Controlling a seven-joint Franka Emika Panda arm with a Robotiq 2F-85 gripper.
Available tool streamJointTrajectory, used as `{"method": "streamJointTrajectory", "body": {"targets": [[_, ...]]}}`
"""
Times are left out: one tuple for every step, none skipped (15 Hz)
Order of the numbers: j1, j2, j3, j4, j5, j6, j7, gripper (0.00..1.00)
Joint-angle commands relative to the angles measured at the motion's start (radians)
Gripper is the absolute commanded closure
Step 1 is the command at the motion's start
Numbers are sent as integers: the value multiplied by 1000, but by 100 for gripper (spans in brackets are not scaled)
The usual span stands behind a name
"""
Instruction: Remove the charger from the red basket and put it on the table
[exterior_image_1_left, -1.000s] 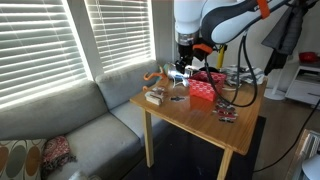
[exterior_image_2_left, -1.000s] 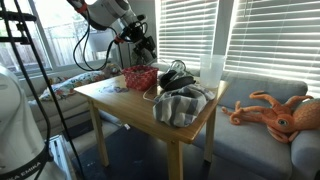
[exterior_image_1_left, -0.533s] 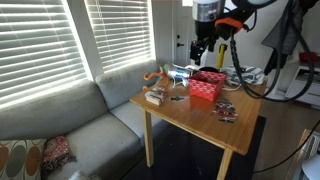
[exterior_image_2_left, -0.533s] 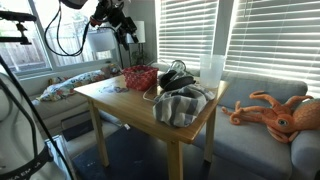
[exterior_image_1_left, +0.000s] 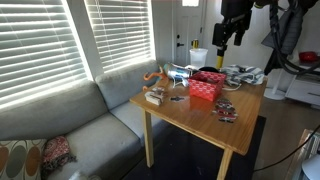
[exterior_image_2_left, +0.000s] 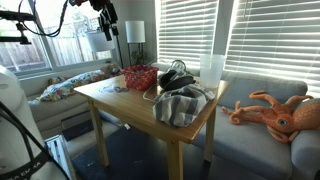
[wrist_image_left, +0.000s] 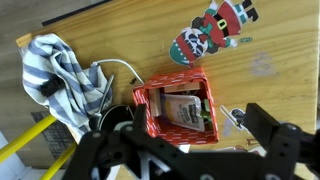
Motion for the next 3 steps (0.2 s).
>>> {"method": "streamJointTrajectory", "body": {"targets": [[-39,-5,29,-1,18,1,-17,0],[-39,-5,29,-2,18,1,-17,0],[-39,-4,28,-3,19,1,-17,0]]}}
